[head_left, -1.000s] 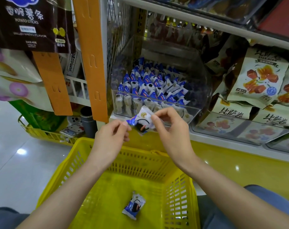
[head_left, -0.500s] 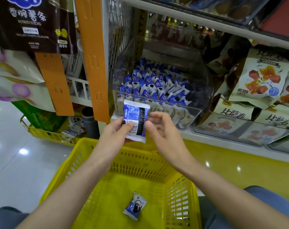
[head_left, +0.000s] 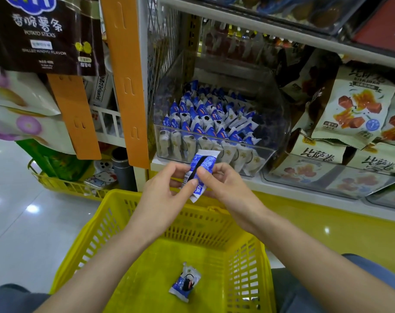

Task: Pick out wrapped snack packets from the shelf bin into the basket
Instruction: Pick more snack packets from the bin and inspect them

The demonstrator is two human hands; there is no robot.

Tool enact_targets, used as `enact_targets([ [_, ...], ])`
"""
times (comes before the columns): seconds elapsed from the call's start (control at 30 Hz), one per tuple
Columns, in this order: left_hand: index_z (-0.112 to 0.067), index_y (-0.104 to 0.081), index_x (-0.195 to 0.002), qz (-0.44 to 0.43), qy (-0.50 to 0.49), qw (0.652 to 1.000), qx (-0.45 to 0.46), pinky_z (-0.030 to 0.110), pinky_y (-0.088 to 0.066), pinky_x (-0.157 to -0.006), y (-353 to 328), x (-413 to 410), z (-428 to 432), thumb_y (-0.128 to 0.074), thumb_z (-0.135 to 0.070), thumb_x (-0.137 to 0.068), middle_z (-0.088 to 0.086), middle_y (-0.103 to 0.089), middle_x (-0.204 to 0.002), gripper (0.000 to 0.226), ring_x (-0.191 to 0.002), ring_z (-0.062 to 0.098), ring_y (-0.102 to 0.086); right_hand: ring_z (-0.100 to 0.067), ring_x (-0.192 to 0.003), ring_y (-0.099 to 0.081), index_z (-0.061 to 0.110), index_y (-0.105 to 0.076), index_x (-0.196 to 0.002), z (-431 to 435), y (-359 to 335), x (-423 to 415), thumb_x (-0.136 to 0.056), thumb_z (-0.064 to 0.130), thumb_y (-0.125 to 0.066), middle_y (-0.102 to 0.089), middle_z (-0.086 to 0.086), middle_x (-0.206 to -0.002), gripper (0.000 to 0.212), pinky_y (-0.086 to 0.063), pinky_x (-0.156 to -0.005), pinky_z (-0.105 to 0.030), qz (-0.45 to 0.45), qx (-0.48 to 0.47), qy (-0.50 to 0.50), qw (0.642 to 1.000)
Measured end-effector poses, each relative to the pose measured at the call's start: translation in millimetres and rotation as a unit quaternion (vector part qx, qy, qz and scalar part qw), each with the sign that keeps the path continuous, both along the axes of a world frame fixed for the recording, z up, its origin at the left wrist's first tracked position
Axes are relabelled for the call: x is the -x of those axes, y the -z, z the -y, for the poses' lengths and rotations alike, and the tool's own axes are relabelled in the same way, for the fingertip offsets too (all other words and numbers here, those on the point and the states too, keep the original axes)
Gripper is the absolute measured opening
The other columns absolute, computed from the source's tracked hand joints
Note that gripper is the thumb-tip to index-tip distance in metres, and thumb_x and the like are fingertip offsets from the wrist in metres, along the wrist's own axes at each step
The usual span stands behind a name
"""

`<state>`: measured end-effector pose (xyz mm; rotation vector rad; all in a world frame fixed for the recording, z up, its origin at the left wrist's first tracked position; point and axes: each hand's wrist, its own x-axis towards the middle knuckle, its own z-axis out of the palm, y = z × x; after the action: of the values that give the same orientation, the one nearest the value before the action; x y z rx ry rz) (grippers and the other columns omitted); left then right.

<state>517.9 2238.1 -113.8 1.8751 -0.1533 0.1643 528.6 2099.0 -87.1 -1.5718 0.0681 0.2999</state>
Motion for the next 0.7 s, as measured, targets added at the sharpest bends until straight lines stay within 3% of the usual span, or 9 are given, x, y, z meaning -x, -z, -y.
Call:
enact_targets([
  [0.17, -0.039, -0.054, -0.088, 0.019, -0.004, 0.998, -0.059, 0.010, -0.049, -0.064, 1.0, -0.2, -3.5, -0.052, -0.010, -0.090, -0.021, -0.064, -0.083, 0.030, -0.079, -0.005, -0.063, -0.014, -0.085, -0.064, 0.009, -0.046, -0.109, -2.7, 2.7, 2.2, -0.086, 0.014, -0.062, -0.064, -0.012, -0.111, 0.029, -0.055, -0.072, -0.021, 0.028, 0.005, -0.007, 1.000],
  [0.27, -0.029, -0.057, -0.099, 0.041, -0.017, 0.989, -0.143, 0.021, -0.052, -0.061, 2.8, 2.2, -6.1, -0.050, -0.023, -0.091, -0.014, -0.064, -0.079, 0.012, -0.071, 0.000, -0.063, -0.015, -0.088, -0.064, 0.010, -0.047, -0.110, -3.8, 5.0, 3.9, -0.085, 0.013, -0.063, -0.064, -0.013, -0.111, 0.030, -0.055, -0.070, -0.021, 0.048, 0.040, -0.032, 0.998],
  [0.33, -0.023, -0.058, -0.100, 0.063, -0.029, 0.981, -0.183, 0.025, -0.051, -0.056, 3.7, 3.1, -8.1, -0.049, -0.030, -0.091, -0.011, -0.061, -0.072, 0.014, -0.064, 0.002, -0.060, -0.020, -0.096, -0.063, 0.013, -0.048, -0.107, -3.7, 6.9, 4.2, -0.084, 0.014, -0.064, -0.062, -0.015, -0.112, 0.028, -0.055, -0.072, -0.024, 0.056, 0.066, -0.057, 0.995],
  [0.47, -0.021, -0.053, -0.089, 0.075, -0.037, 0.976, -0.200, 0.019, -0.039, -0.045, 2.5, 2.6, -10.0, -0.046, -0.028, -0.092, -0.010, -0.052, -0.059, 0.011, -0.051, 0.002, -0.053, -0.027, -0.103, -0.062, 0.016, -0.047, -0.101, -2.7, 8.1, 3.1, -0.083, 0.014, -0.066, -0.062, -0.015, -0.113, 0.026, -0.056, -0.076, -0.029, 0.066, 0.097, -0.091, 0.989],
  [0.57, -0.024, -0.050, -0.083, 0.051, -0.039, 0.984, -0.166, 0.014, -0.035, -0.044, 2.1, 2.2, -9.1, -0.046, -0.025, -0.093, -0.010, -0.050, -0.056, 0.011, -0.052, -0.004, -0.051, -0.021, -0.104, -0.060, 0.014, -0.048, -0.105, 0.2, 7.2, 1.2, -0.081, 0.017, -0.068, -0.065, -0.009, -0.110, 0.032, -0.051, -0.088, -0.029, 0.094, 0.139, -0.099, 0.981],
  [0.7, -0.025, -0.048, -0.078, 0.083, -0.043, 0.969, -0.229, 0.019, -0.028, -0.043, 1.2, 2.4, -12.1, -0.041, -0.040, -0.092, -0.009, -0.046, -0.054, 0.021, -0.049, 0.007, -0.048, -0.016, -0.097, -0.061, 0.021, -0.047, -0.098, 0.9, 8.1, 1.2, -0.078, 0.020, -0.072, -0.065, -0.005, -0.104, 0.032, -0.051, -0.089, -0.030, 0.106, 0.170, -0.112, 0.973],
])
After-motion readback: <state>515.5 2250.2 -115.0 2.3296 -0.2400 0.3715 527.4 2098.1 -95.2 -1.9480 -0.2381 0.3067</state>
